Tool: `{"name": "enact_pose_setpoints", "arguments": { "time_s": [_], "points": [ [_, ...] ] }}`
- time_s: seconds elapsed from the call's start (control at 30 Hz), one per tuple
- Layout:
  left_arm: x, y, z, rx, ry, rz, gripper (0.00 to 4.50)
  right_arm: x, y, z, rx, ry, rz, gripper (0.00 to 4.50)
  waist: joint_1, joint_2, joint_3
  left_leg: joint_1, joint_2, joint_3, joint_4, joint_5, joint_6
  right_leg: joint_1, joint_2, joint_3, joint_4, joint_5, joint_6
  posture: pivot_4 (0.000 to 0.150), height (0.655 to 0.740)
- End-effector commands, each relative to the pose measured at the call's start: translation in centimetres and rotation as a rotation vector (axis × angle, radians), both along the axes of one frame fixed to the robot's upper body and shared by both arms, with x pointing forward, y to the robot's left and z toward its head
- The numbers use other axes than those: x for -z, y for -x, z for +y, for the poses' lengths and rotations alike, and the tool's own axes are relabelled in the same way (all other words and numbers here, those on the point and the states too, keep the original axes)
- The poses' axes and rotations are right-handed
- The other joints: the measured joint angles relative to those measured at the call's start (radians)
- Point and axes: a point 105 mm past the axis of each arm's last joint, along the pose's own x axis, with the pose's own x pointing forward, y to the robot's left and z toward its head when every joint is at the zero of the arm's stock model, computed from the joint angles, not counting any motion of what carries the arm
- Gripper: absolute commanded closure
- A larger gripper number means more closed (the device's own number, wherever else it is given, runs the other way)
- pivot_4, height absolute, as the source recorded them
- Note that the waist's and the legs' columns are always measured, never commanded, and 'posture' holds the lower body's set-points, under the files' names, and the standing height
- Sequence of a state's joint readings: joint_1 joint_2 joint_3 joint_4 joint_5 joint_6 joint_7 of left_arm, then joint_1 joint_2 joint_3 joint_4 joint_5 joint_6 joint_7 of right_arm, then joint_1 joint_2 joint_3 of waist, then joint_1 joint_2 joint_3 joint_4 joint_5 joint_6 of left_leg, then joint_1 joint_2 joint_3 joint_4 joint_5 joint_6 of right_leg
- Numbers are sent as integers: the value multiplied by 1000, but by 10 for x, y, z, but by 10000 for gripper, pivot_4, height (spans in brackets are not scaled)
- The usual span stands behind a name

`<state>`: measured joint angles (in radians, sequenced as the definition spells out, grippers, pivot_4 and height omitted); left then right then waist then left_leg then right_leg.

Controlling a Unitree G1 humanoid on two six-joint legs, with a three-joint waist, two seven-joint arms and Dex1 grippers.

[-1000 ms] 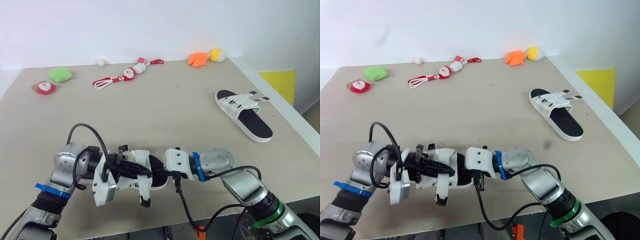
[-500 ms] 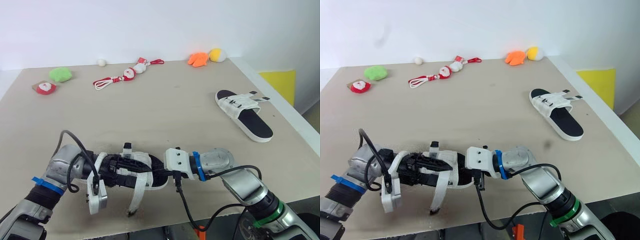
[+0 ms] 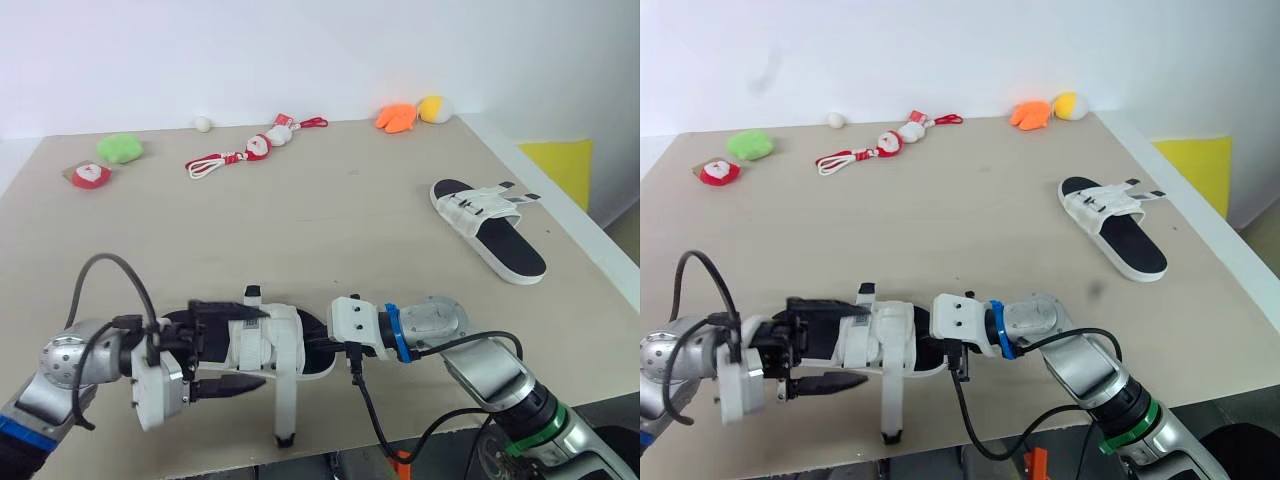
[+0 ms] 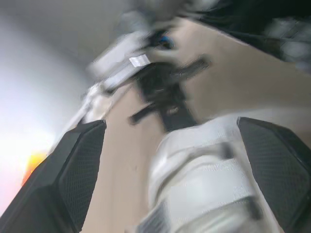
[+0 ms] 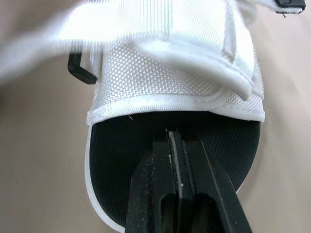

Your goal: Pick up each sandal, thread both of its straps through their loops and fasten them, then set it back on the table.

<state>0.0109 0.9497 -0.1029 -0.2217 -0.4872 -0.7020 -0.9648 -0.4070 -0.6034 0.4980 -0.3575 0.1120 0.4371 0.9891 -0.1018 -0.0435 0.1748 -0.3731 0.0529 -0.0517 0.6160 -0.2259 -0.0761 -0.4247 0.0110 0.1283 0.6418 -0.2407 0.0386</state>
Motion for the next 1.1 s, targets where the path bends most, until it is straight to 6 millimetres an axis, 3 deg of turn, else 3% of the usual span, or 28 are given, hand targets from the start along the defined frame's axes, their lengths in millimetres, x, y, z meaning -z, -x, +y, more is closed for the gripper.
{"name": "enact_pose_setpoints", "arguments": {
  "time_s": [0.03, 0.2, 0.37, 0.53, 0.73, 0.97, 1.1],
  "points": [
    [-16, 2, 6, -37, 60, 90, 431, 44, -8, -22, 112, 149, 110, 45000, 0, 0, 0, 0, 0, 1, 0, 0, 0, -1, 0, 0, 0, 0, 0, 1500, 7400],
    [-15, 9, 6, -86, 107, 307, 431, 44, -11, -26, 113, 171, 109, 45000, -2, 0, 1, 0, 2, 7, 0, -1, -2, -1, -1, 1, 0, -1, -1, 1500, 7400],
    [-18, 13, 4, -121, 184, 679, 431, 47, -11, -28, 103, 192, 112, 45000, -3, 0, 2, 1, 3, 7, 0, -2, -2, -4, 0, 0, 0, -1, -1, 1500, 7400],
    [-11, 30, 6, -106, 134, 1018, 431, 47, -12, -28, 92, 198, 115, 45000, -3, 0, 3, 1, 4, 9, 1, -2, -3, -5, -1, 0, -1, -2, -3, 1500, 7400],
    [-2, 47, 6, -77, 23, 1111, 431, 48, -10, -29, 84, 205, 118, 45000, -3, 0, 3, 1, 3, 10, 1, -3, -4, -7, -1, 0, -1, -2, -4, 1500, 7400],
    [35, 78, 12, -84, -137, 1367, 431, 47, -11, -33, 96, 214, 114, 45000, -4, 0, 1, 1, 3, 13, 1, -6, -5, -8, -1, 1, -1, -2, -4, 1500, 7400],
    [45, 77, 2, -75, -105, 1380, 431, 47, -10, -33, 99, 213, 118, 45000, -3, 0, 1, 1, 4, 14, 1, -6, -4, -8, -1, 1, -1, -2, -4, 1500, 7400]
  ]
}}
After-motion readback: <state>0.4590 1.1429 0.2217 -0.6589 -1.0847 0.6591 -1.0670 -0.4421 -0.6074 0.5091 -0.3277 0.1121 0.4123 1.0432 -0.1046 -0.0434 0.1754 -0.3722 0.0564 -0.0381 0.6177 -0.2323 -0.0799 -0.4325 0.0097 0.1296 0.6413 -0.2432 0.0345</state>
